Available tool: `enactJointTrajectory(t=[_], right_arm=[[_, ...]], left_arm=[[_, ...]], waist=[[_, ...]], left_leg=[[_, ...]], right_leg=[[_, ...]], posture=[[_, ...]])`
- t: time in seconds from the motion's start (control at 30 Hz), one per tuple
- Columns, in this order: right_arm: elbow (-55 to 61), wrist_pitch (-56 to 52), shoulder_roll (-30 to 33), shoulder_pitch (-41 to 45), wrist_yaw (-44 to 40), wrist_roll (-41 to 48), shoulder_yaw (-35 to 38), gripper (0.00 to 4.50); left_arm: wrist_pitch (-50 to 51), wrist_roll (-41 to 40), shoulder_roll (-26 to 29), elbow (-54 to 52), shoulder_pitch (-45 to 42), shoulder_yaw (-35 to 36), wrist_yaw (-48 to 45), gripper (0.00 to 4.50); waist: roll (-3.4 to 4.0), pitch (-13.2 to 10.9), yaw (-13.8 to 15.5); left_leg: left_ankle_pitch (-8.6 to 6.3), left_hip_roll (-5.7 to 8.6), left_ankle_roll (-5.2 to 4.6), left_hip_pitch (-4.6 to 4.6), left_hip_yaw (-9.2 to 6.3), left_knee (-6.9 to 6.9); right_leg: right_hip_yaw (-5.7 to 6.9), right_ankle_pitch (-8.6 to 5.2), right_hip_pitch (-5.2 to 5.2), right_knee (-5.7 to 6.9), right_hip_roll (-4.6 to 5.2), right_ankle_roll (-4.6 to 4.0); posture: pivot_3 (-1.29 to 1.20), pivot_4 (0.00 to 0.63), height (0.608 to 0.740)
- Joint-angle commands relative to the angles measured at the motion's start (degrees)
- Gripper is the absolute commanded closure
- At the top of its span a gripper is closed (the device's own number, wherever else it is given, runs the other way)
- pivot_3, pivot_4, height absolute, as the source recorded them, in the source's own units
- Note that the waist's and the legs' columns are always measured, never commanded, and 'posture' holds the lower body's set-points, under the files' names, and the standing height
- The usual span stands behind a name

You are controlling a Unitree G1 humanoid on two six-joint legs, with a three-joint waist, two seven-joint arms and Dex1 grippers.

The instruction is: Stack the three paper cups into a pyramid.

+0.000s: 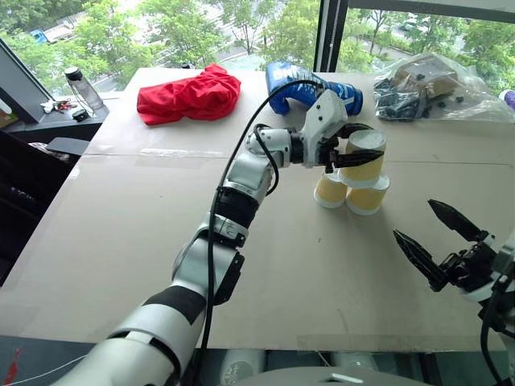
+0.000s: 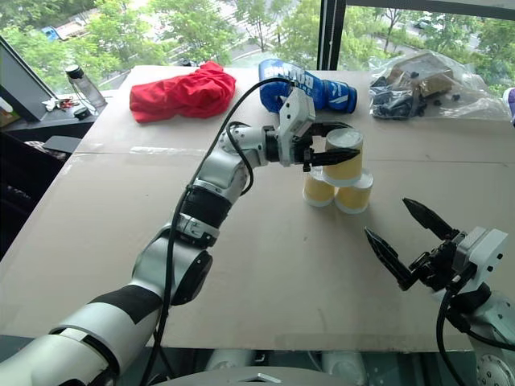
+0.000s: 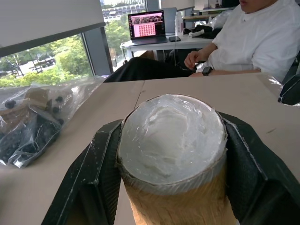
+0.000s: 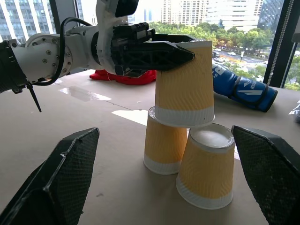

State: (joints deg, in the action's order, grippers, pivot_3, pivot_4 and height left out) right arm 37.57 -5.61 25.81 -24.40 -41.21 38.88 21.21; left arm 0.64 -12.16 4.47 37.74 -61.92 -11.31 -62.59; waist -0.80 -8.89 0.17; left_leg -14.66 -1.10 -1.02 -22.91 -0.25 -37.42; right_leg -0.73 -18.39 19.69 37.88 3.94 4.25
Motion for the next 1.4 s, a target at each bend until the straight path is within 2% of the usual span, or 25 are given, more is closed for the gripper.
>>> enactJointTrajectory(t=[0.03, 0.53, 0.57, 0.6, 0.67, 0.83, 0.97, 1.17, 1.3, 1.4], right_arm=[[2.5, 1.5, -0.4, -0.3, 0.9, -0.3, 0.7, 0.00], [2.0, 2.9, -1.9, -0.5, 2.0, -2.6, -0.7, 0.00], [2.0, 3.1, -2.0, -0.5, 2.1, -2.7, -0.7, 0.00], [2.0, 3.2, -2.0, -0.6, 2.2, -2.8, -0.8, 0.00], [2.0, 3.3, -2.1, -0.6, 2.2, -2.9, -0.8, 0.00], [1.1, 3.8, -2.2, -0.1, 1.8, -3.1, -0.9, 0.00], [-0.4, 4.3, -2.2, 0.6, 0.9, -3.1, -1.2, 0.00], [-11.4, 8.8, -1.5, 3.9, -3.6, -6.9, -2.2, 0.00], [-17.9, 10.7, -0.3, 6.6, -6.6, -7.2, -1.8, 0.00], [-21.5, 11.8, 0.8, 7.9, -9.7, -6.7, -1.7, 0.00]], left_arm=[[-3.2, 1.2, -0.8, 1.2, -3.2, 0.7, 0.5, 2.16], [-4.4, 3.5, -1.2, 5.7, -5.6, 0.8, -2.1, 2.16], [-4.6, 3.7, -1.1, 5.9, -5.6, 0.8, -1.9, 1.20], [-5.0, 3.9, -1.1, 6.0, -5.7, 0.9, -1.4, 0.90], [-5.4, 4.2, -1.1, 6.2, -5.7, 1.0, -0.8, 0.02], [-5.1, 2.3, -1.2, 4.6, -5.5, 3.2, 0.6, 0.02], [-0.9, -1.9, 1.2, -4.5, -2.5, 5.5, -1.5, 0.02], [11.2, -11.2, 11.0, -26.1, 8.8, 7.8, -7.5, 0.02], [21.7, -16.6, 17.6, -39.7, 20.5, 11.2, -3.9, 0.02], [24.4, -13.6, 21.5, -45.8, 30.7, 11.3, 1.7, 0.02]], waist=[[0.00, 0.0, 0.1], [0.01, 0.0, 0.2], [0.01, 0.0, 0.2], [0.01, 0.0, 0.2], [0.01, 0.0, 0.2], [0.01, 0.0, 0.2], [0.02, 0.0, -0.1], [0.11, 0.0, -1.0], [0.17, 0.0, -0.9], [0.25, 0.1, -0.8]], left_leg=[[0.00, 0.00, 0.00, 0.00, 0.00, 0.00], [0.00, 0.00, 0.00, 0.00, -0.01, 0.00], [0.00, 0.00, 0.00, 0.00, -0.01, 0.00], [0.00, 0.00, 0.00, 0.00, 0.00, 0.00], [0.00, 0.00, 0.00, 0.00, -0.01, 0.00], [0.00, 0.00, 0.00, 0.01, 0.00, 0.00], [0.00, -0.01, 0.01, 0.00, -0.01, 0.00], [0.12, -0.11, 0.21, 0.10, 0.06, 0.01], [0.12, -0.20, 0.20, 0.12, 0.06, 0.00], [0.09, -0.23, 0.16, 0.15, 0.08, -0.01]], right_leg=[[0.00, 0.00, 0.00, 0.00, 0.00, 0.00], [0.01, -0.01, 0.01, 0.01, -0.01, 0.01], [0.01, -0.01, 0.01, 0.01, -0.01, 0.01], [0.01, -0.01, 0.01, 0.02, -0.01, 0.01], [0.01, -0.01, 0.01, 0.02, -0.01, 0.01], [0.00, 0.00, 0.01, 0.02, -0.01, 0.01], [0.00, -0.01, 0.01, 0.03, 0.00, 0.01], [-0.08, -0.01, 0.00, 0.07, -0.04, 0.00], [-0.11, -0.01, -0.01, 0.10, -0.01, 0.00], [-0.16, -0.01, -0.03, 0.09, 0.02, 0.00]], posture=[[0.00, 0.150, 0.740], [0.00, 0.150, 0.740], [0.00, 0.150, 0.740], [0.00, 0.150, 0.740], [0.00, 0.150, 0.740], [0.00, 0.150, 0.740], [0.00, 0.150, 0.740], [0.00, 0.150, 0.740], [0.00, 0.150, 0.740], [0.00, 0.150, 0.740]])
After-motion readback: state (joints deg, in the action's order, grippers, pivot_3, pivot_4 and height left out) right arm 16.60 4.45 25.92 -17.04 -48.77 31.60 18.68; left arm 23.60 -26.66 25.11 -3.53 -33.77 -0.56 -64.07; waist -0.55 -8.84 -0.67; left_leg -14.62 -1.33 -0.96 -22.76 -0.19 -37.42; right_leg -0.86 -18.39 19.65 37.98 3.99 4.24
